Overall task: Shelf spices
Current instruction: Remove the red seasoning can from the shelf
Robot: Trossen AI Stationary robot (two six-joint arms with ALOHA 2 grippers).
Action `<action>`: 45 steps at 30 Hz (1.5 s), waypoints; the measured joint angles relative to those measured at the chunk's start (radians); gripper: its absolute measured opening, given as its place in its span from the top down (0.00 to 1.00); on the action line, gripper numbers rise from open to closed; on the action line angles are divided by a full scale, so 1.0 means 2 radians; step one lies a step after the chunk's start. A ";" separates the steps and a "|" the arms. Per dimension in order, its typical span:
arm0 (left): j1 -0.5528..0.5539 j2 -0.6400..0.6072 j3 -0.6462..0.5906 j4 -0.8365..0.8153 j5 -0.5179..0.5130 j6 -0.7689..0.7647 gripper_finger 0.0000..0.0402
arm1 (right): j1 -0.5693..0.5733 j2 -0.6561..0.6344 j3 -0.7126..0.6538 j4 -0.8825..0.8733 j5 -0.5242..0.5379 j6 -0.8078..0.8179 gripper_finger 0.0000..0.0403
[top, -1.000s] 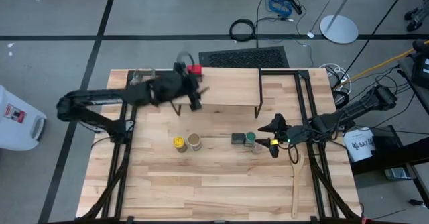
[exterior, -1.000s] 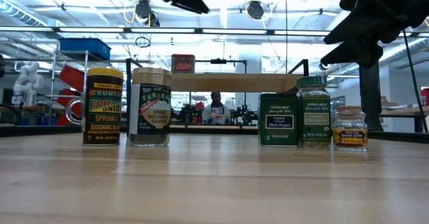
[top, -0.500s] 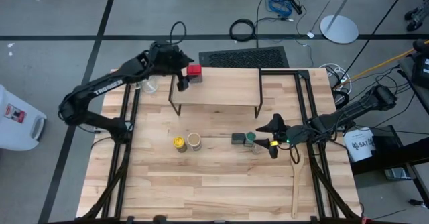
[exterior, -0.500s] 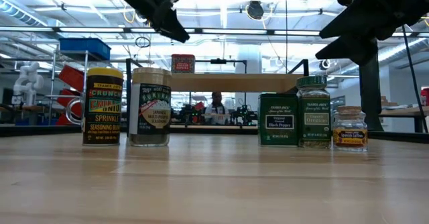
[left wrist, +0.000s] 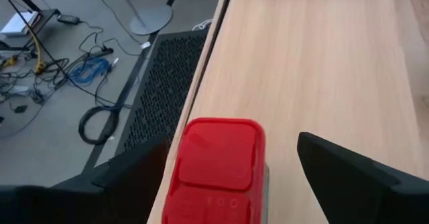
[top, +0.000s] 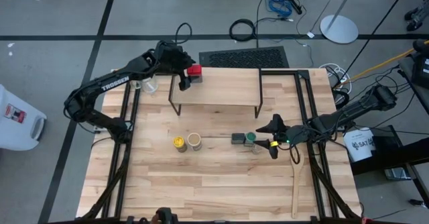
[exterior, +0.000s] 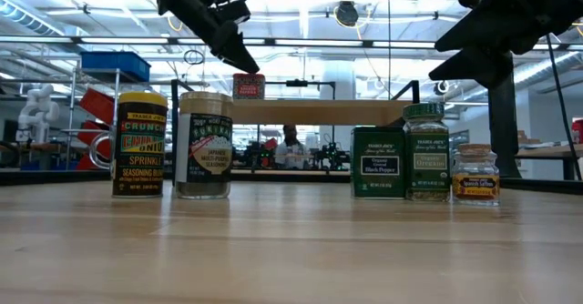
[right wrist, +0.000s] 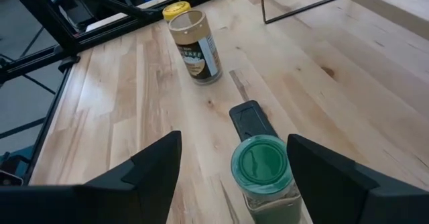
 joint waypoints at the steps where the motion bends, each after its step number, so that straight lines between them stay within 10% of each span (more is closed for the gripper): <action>1: 0.001 0.000 0.000 0.000 0.000 0.002 0.15 | 0.000 0.000 0.000 0.000 0.000 0.000 0.36; 45: -0.040 -0.010 0.008 -0.030 -0.002 -0.034 0.45 | 0.000 0.000 0.000 0.003 -0.001 -0.003 0.36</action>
